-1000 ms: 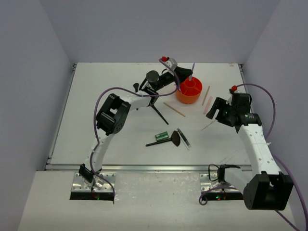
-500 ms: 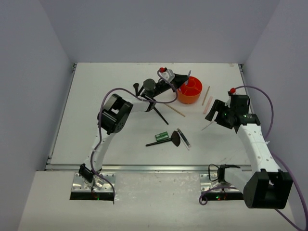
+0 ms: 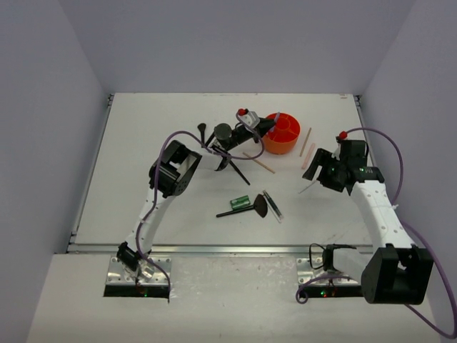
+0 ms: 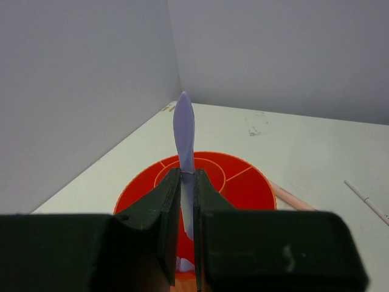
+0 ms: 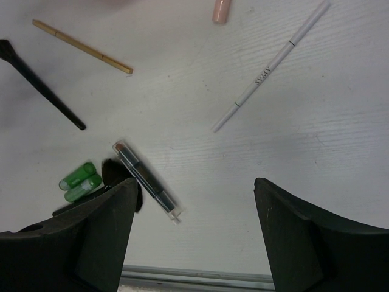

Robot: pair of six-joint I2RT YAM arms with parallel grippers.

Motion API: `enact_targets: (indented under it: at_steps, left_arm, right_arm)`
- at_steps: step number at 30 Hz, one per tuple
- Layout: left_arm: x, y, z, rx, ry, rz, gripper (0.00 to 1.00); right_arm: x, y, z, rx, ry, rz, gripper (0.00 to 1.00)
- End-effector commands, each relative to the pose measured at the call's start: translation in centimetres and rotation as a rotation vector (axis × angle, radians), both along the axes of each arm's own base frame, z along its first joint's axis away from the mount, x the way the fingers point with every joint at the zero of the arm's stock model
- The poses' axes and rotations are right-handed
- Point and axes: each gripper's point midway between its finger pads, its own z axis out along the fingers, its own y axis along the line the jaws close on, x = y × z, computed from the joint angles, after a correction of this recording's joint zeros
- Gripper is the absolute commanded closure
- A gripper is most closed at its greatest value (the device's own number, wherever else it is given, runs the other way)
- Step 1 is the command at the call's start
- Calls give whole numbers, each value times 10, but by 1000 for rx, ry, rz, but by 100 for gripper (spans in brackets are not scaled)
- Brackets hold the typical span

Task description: Organize the makeup

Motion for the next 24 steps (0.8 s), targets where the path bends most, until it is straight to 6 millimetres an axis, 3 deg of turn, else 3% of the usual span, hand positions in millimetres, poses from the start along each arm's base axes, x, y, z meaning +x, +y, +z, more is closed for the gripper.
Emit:
enact_targets:
  at_steps: [1, 4, 11, 16, 20, 24]
  left_arm:
    - [-2, 6, 3, -8, -39, -1, 99]
    - [-3, 8, -1, -2, -35, 0, 90]
    - [-1, 10, 0, 0, -34, 9, 56]
    - [6, 20, 17, -18, -42, 38, 50]
    - [12, 26, 44, -43, -61, 43, 47]
    - [13, 35, 98, -68, -107, 33, 45]
  right_arm:
    - [10, 0, 8, 23, -19, -24, 22]
    - [10, 0, 5, 23, -7, -36, 22]
    - [11, -5, 8, 6, -9, -56, 21]
    - [12, -10, 10, -9, 2, -89, 22]
    - [8, -26, 0, -42, 41, -238, 32]
    - [13, -42, -7, -68, 104, -401, 33]
